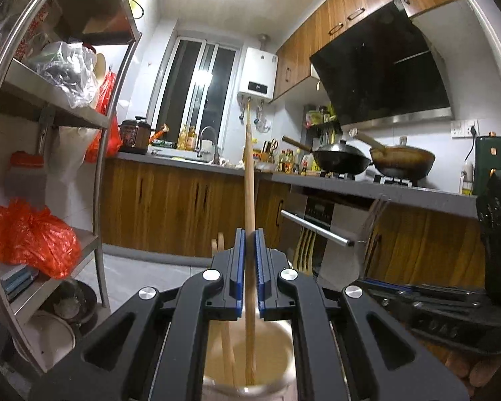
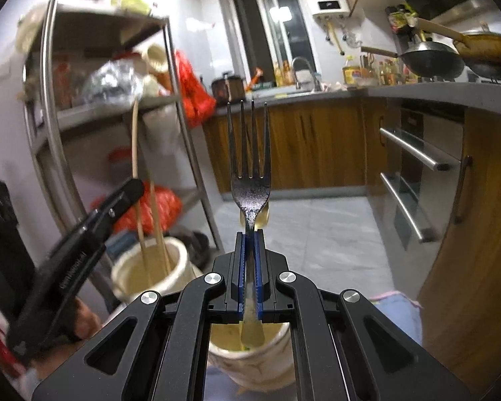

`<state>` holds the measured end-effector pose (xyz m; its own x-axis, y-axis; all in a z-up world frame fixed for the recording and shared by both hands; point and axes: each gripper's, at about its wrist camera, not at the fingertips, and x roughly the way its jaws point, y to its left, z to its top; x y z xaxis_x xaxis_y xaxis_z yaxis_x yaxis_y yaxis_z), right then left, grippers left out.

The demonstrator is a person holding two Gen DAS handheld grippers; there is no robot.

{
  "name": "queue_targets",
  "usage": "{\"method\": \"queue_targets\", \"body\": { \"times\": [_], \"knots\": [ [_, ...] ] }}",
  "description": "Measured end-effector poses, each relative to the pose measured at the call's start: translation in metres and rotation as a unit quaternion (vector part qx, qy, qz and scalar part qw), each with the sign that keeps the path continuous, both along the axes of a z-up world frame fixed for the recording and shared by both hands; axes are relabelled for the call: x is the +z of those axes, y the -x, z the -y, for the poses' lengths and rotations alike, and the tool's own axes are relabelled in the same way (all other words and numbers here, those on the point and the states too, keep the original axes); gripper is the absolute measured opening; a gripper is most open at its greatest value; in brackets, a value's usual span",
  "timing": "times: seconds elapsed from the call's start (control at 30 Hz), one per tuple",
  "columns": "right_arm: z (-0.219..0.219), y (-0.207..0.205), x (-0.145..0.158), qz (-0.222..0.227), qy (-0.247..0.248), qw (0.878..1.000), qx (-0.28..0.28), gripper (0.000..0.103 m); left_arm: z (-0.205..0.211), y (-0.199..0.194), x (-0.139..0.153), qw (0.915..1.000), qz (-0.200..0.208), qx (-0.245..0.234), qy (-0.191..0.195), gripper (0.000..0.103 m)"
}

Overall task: Organize utensils
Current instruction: 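Lift chopstick over tall holder with left tool while right tool carries fork over short holder, then open left tool to drop chopstick in while right tool releases fork into holder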

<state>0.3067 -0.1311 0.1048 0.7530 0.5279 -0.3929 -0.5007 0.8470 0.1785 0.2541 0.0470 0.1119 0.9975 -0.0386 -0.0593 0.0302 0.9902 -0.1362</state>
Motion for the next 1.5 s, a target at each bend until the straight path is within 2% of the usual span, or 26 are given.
{"method": "queue_targets", "body": {
  "times": [0.27, 0.57, 1.07, 1.37, 1.5],
  "knots": [
    [-0.012, -0.006, -0.02, -0.035, 0.032, 0.999, 0.01, 0.006, -0.001, -0.004, -0.019, 0.9977, -0.065, 0.019, -0.004, 0.006],
    [-0.022, -0.011, -0.033, -0.055, 0.043, 0.997, 0.018, 0.006, -0.002, -0.012, -0.023, 0.994, -0.106, 0.022, -0.017, 0.006],
    [-0.024, -0.013, -0.036, -0.055, 0.049, 0.997, 0.016, 0.006, 0.008, -0.011, -0.023, 0.9923, -0.11, 0.036, -0.045, 0.006],
    [-0.024, -0.011, -0.036, -0.052, 0.052, 0.997, 0.017, 0.006, 0.008, -0.01, -0.023, 0.9924, -0.109, 0.038, -0.044, 0.006],
    [-0.024, -0.009, -0.035, -0.049, 0.052, 0.997, 0.019, 0.012, 0.006, -0.007, -0.022, 0.9925, -0.108, 0.037, -0.042, 0.009]
  ]
}}
